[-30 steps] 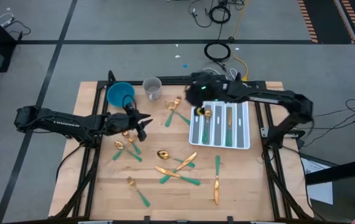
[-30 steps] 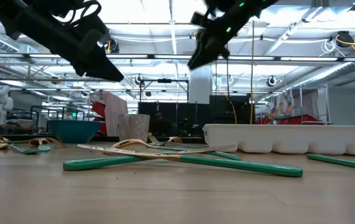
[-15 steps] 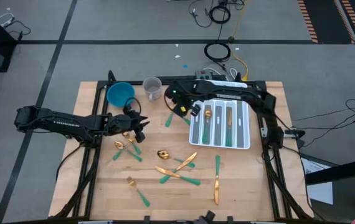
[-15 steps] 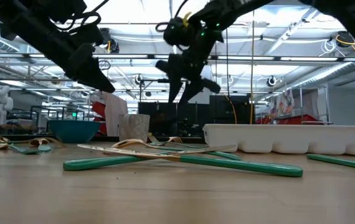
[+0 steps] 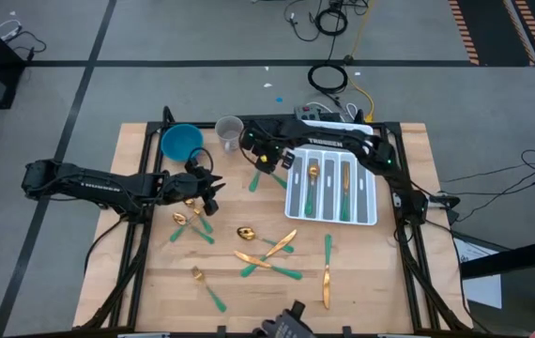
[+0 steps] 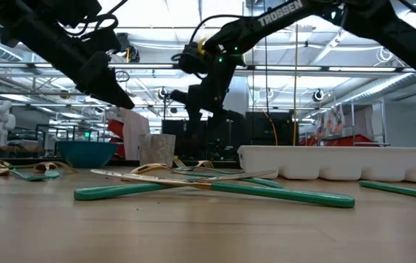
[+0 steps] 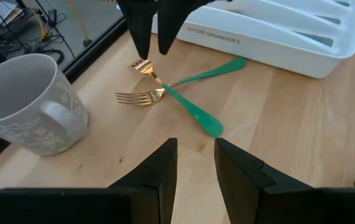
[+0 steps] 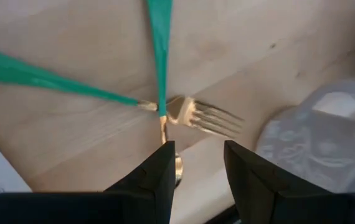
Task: Sort silverware
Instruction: Put the green fork into the white silverware organizer
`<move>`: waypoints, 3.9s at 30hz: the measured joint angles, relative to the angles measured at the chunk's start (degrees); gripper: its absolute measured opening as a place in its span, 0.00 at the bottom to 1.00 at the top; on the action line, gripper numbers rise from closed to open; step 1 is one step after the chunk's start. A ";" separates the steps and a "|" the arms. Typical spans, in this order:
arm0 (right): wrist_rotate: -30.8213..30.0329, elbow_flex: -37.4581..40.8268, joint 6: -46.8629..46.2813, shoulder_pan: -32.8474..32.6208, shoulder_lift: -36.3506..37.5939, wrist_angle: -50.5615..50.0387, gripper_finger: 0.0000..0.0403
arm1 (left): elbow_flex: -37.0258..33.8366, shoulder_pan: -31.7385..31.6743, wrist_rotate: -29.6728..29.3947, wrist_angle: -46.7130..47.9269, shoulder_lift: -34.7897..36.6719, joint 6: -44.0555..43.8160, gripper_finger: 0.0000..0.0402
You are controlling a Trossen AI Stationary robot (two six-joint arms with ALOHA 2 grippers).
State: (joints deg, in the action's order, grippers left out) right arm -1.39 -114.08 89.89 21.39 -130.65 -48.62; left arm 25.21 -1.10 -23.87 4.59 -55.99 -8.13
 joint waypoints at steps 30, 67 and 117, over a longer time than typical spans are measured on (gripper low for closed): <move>-0.26 -0.74 8.72 3.42 -5.86 -0.20 0.32 | 0.00 -0.04 -1.96 0.99 0.00 1.15 0.29; -18.29 -0.78 10.57 -2.32 4.67 -8.60 0.00 | 0.00 -0.07 -2.17 2.22 -0.02 0.99 0.29; -19.29 8.55 10.24 -6.87 8.52 -22.35 0.00 | -2.16 -0.07 -2.55 1.96 -0.02 0.97 0.29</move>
State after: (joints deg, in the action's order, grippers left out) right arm -20.68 -105.54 100.14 14.52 -122.13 -70.96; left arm 23.05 -1.17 -26.41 6.55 -56.01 -7.16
